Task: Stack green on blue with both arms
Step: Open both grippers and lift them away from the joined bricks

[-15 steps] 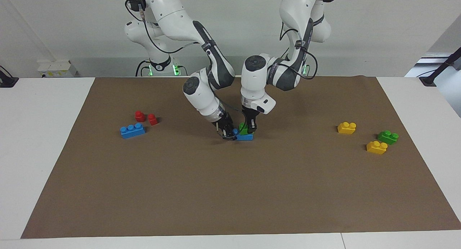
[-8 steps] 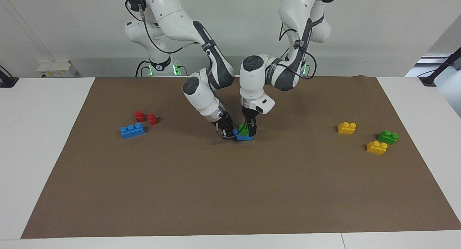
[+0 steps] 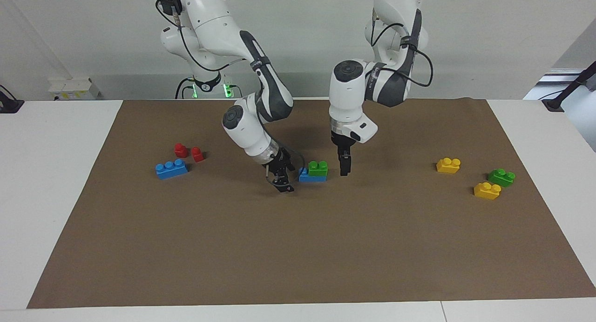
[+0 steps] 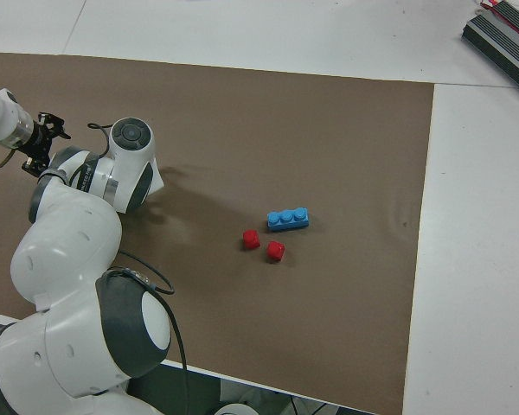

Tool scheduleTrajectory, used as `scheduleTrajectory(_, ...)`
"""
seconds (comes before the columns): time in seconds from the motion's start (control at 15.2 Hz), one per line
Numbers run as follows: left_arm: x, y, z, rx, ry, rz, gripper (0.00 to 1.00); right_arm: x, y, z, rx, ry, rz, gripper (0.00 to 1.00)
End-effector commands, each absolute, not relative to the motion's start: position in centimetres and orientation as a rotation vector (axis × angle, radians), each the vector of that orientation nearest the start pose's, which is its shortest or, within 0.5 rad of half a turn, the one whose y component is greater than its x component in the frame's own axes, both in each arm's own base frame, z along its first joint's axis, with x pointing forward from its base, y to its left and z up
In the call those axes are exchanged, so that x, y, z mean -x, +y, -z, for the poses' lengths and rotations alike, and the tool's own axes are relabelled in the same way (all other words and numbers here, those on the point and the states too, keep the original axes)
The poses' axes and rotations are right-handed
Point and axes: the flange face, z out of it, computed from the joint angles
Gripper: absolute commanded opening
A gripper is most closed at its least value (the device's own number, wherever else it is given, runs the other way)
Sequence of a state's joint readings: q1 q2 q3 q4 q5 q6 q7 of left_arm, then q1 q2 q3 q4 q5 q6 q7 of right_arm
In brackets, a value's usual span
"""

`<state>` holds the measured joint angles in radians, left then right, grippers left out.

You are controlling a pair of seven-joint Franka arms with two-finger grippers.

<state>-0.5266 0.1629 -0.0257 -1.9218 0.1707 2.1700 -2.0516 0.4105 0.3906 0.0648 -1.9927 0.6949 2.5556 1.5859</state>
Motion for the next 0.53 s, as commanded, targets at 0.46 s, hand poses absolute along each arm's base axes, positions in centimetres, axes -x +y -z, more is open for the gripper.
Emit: scheduleTrajectory(0.46,-58.2,-16.7,-46.5,2.727,-1.514,0.329,1.00,-60.6,10.6,-39.4,2.179,1.746,-0.399,1.00)
